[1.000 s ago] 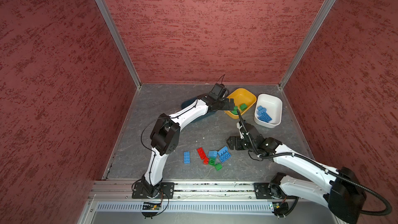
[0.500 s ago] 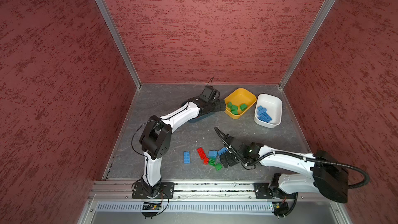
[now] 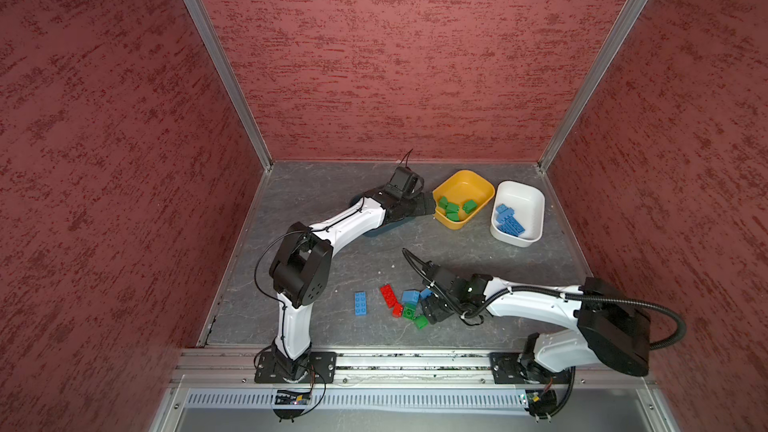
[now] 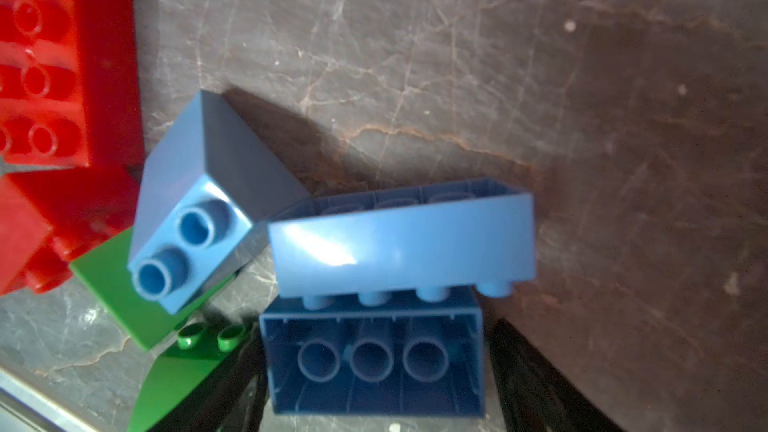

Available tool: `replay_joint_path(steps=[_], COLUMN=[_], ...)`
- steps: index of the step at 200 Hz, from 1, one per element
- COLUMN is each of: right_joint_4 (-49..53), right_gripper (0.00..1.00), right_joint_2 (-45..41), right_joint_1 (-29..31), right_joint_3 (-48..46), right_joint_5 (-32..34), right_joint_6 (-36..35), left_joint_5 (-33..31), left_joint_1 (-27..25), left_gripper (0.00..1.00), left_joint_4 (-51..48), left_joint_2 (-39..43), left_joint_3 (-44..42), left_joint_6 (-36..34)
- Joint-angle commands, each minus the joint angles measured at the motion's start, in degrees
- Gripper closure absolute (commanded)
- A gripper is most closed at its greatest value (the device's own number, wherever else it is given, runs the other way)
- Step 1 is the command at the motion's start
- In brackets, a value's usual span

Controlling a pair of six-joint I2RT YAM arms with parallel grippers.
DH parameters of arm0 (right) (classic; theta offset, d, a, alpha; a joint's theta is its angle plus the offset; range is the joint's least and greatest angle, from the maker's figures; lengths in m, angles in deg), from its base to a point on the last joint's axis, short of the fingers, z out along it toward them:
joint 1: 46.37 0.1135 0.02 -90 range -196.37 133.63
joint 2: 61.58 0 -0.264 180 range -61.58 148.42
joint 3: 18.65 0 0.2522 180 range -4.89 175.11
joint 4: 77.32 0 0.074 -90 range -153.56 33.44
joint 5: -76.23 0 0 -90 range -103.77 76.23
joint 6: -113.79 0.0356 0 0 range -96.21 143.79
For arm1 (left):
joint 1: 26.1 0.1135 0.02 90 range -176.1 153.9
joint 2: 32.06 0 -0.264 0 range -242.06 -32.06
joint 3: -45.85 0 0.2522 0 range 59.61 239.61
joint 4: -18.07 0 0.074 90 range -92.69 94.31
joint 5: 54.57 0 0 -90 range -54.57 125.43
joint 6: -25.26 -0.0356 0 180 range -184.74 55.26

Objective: Sort the legos into containers by color
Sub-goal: 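Reach the right gripper down to the pile and grasp a blue brick, then carry the blue brick over the white tub with the right gripper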

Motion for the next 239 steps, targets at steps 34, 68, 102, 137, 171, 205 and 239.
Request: replay_joint_path(steps=[34,68,102,137,171,205,239], right_joint_4=[-2.85,-4.1,-6.61,-8.95,-9.08,-10.04,-10.9], right_gripper=[0.39,0.5,0.57,0.6,0.61,0.62,0.63], right_joint_2=[0.73,3.16,2.87,-1.69,-7.06,-10.37,-11.92], right_joint_1=[0.24,-2.1,-8.71,-15.8,-23.75,-32.12,-40.63], right_joint_3=[1.88,3.42,3.47,2.36,0.69,0.31,0.92], right_joint_5=[3.59,3.93,3.91,2.83,1.5,-1.1,-3.58], right_joint_6=[0.06,-2.08,-3.52,-5.65,-7.45,-8.04,-8.82], left_joint_5=[0.09,-0.31,-0.71,-0.52,-0.51,-0.76,-0.68], left_joint_1=[0.36,0.52,0.88,1.36,1.66,1.88,1.45], left_gripper=[0.01,0.01,0.0,0.01,0.01,0.01,0.01], left_joint_4=[0.71,0.57,0.48,0.2,-1.25,-2.06,-1.77], left_joint_2=[2.24,2.88,3.55,3.55,3.96,5.61,8.19], left_joint_3=[-1.3,-2.1,-2.99,-3.31,-3.46,-5.0,-8.55], left_joint_6=[0.56,0.73,0.9,1.17,0.61,0.21,0.23])
